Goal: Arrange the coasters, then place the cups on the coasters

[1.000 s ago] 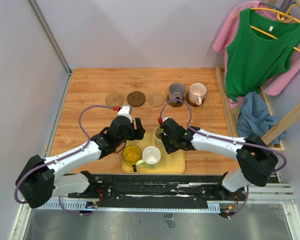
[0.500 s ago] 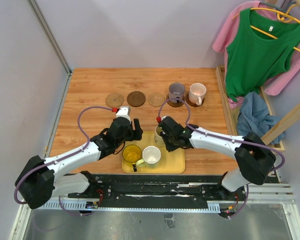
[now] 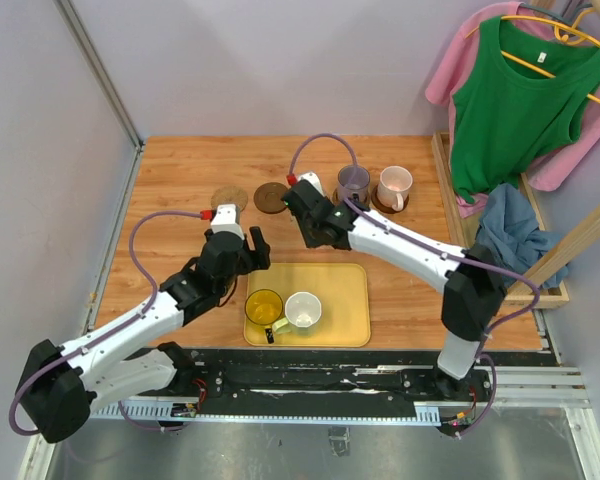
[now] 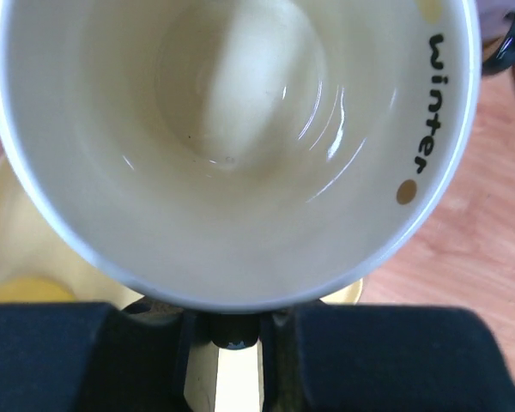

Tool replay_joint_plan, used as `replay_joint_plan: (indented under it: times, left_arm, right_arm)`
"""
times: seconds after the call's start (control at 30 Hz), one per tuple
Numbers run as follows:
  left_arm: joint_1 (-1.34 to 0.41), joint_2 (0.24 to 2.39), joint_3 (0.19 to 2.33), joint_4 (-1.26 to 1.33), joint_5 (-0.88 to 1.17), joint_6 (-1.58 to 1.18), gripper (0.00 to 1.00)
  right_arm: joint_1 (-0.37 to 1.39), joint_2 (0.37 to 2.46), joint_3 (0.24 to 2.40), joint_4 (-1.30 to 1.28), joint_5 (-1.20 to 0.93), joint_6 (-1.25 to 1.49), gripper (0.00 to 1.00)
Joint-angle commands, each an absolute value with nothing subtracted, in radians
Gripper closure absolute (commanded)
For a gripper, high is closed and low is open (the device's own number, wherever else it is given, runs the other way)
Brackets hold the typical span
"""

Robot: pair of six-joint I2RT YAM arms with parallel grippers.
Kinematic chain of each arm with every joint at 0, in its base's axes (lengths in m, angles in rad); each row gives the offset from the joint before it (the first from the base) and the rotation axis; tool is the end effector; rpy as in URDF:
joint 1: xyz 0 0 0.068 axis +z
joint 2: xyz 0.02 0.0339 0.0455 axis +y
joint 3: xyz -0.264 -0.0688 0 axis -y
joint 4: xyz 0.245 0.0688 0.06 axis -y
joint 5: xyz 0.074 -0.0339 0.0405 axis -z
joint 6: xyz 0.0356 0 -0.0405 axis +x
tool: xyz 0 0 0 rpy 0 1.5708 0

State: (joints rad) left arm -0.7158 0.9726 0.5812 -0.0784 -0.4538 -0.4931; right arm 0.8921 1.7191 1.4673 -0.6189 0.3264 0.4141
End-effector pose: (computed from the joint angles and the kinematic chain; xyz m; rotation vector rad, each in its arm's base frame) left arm 0.1726 -0.1294 0.2457 -0.0589 2.0028 -0.3151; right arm 0.2478 0.2891 0.2893 -0.4258 2.3538 0.2174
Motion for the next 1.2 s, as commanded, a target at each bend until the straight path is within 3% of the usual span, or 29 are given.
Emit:
replay_joint_plan:
  times: [0.0,0.27,0.57,0.87,1.17]
  left_arm:
    - [-0.652,0.951,0.625,-0.114,-0.489,-0.472,0.20]
    - [-0.528,0.960,0.633,-0.113,-0.397,-0.440,0.20]
    - [-0.518,0.981,0.635,-0.112,-0.335,-0.439,0.20]
    - [-0.517,1.017,0.636,-0.101,-0.319,-0.439,0.20]
    - [-0.517,1.043,0.636,-0.097,-0.293,-0.449,0.20]
  right_arm:
    - [0.892,1.861,1.658,-0.692,0.522,0.400,0.99]
    - [0.821,2.138,1.994,-0.783,0.574,0.439,0.99]
    - [0.704,2.300,2.185,-0.797,0.474,0.540,0.99]
    - [0.661,2.373,2.265,-0.768,0.414,0.551,0.99]
    - [0.658,2.375,2.216,-0.728,0.382,0.557,0.99]
